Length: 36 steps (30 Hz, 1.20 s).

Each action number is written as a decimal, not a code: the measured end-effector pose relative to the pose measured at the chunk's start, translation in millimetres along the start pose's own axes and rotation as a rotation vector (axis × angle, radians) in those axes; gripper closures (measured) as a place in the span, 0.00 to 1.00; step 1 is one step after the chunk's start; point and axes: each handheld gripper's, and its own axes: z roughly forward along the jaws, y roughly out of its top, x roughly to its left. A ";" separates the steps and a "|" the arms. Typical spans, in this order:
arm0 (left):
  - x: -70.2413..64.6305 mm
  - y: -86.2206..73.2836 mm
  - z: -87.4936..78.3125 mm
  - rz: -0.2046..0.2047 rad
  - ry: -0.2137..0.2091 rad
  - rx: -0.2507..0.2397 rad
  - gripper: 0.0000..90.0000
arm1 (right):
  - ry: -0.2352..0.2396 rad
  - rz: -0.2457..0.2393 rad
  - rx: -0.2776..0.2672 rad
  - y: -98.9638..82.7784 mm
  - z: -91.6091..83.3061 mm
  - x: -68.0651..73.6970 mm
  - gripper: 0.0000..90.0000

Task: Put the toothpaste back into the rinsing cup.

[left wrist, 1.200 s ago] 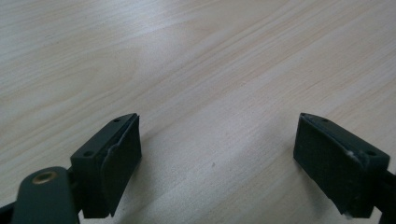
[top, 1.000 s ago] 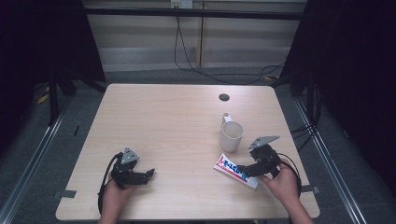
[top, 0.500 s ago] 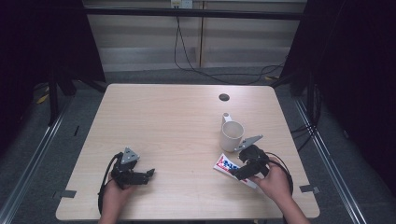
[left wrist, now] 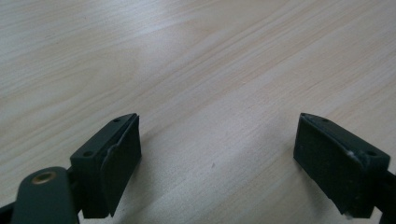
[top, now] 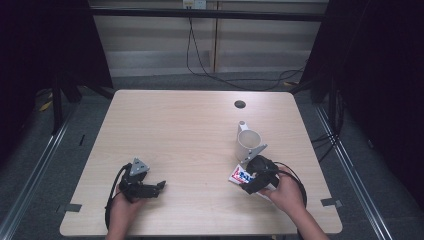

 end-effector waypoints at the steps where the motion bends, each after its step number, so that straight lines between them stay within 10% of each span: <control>1: 0.0 0.0 0.0 -0.001 0.000 0.000 0.16 | 0.000 -0.009 0.004 0.7 1.1 -0.4 0.29; 19: 0.2 0.2 0.0 0.001 -0.001 0.002 0.16 | 0.025 -0.013 0.085 3.8 21.8 -1.2 0.41; 36: 0.4 0.4 0.2 0.004 -0.002 0.001 0.16 | 0.054 0.028 0.131 13.3 17.0 -1.7 0.73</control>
